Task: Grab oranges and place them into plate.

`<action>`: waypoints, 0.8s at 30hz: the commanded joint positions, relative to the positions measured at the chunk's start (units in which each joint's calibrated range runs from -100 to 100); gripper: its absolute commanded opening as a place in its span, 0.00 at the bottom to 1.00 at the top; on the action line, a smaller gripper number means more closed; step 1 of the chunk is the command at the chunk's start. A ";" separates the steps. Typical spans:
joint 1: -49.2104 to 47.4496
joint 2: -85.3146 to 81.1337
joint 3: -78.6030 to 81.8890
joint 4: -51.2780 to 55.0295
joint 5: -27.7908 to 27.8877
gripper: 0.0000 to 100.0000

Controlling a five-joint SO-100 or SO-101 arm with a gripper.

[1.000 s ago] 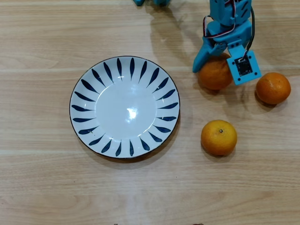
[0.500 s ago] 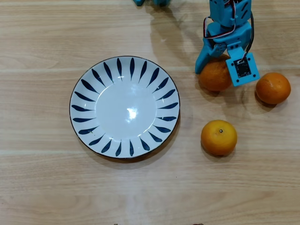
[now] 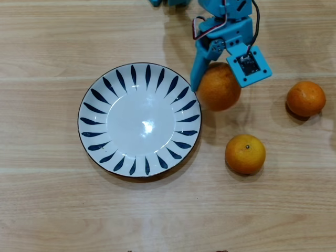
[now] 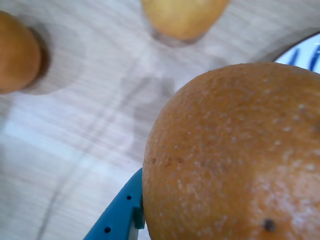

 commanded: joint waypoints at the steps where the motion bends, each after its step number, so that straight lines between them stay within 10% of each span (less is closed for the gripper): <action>1: 8.99 -10.00 3.34 -0.67 6.53 0.30; 15: 21.01 -13.55 17.10 -1.27 11.39 0.30; 24: 19.64 -14.05 16.74 -1.27 11.71 0.54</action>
